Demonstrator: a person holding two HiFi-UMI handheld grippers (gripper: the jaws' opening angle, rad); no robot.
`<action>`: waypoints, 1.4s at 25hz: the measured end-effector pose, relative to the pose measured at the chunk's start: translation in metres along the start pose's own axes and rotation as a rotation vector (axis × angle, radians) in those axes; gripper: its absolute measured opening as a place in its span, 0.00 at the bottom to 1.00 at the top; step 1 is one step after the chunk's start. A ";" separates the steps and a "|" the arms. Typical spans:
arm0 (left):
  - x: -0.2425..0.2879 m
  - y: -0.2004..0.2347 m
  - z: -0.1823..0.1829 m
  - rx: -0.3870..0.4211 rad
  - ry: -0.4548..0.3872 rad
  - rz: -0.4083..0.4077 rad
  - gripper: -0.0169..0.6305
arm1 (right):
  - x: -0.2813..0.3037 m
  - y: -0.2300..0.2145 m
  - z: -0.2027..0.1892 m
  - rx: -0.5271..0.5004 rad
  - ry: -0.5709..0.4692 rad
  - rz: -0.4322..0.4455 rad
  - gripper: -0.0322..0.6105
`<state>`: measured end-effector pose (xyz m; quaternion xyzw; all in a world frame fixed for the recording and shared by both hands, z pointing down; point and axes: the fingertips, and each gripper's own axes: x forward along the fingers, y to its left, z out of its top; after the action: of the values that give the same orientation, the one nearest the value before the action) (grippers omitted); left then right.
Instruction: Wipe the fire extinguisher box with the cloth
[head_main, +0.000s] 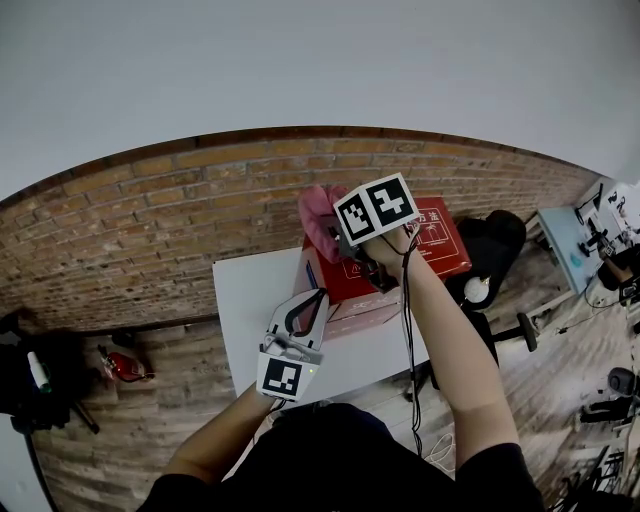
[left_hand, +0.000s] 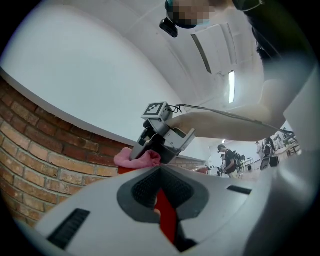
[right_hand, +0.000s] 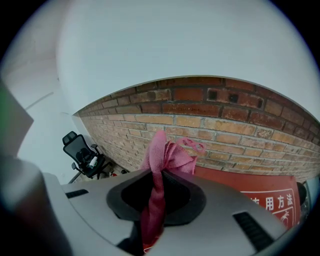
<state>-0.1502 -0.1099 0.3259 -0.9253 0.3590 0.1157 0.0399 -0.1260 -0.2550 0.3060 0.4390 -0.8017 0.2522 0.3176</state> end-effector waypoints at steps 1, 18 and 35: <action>0.000 0.000 0.000 0.001 0.000 0.001 0.07 | -0.001 0.002 -0.002 -0.002 0.000 0.005 0.15; -0.003 -0.004 0.000 0.000 -0.012 0.021 0.07 | -0.026 0.031 -0.040 -0.054 -0.019 0.031 0.15; -0.002 -0.004 0.000 0.016 -0.004 0.019 0.07 | -0.048 0.041 -0.070 -0.057 -0.053 0.067 0.15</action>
<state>-0.1487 -0.1059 0.3266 -0.9213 0.3686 0.1149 0.0469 -0.1217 -0.1614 0.3129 0.4094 -0.8309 0.2280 0.2999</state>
